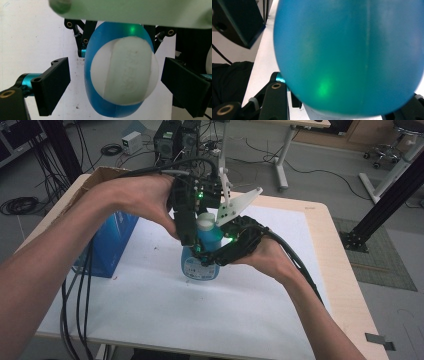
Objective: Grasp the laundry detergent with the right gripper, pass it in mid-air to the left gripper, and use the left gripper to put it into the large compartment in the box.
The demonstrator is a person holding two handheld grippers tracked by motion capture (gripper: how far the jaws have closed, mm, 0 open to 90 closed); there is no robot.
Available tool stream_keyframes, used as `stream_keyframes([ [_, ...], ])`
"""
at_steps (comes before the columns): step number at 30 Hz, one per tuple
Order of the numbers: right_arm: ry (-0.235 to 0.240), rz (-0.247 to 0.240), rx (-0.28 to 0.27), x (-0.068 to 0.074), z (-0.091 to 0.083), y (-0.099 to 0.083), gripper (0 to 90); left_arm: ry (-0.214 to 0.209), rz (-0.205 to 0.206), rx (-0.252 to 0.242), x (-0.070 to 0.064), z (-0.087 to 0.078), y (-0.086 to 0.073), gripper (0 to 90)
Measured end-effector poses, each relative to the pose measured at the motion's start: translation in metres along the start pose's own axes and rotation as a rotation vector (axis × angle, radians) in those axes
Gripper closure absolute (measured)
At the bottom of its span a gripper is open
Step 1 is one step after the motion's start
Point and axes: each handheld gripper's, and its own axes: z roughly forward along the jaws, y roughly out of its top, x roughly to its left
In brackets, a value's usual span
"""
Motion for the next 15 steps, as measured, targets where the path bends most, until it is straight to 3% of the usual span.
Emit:
stream_keyframes([
  [15, -0.008, -0.003, 0.009, 0.0008, -0.0014, -0.0004, 47.1, 0.006, 0.001, 0.007, -0.0009, 0.0031, -0.0003, 15.8],
])
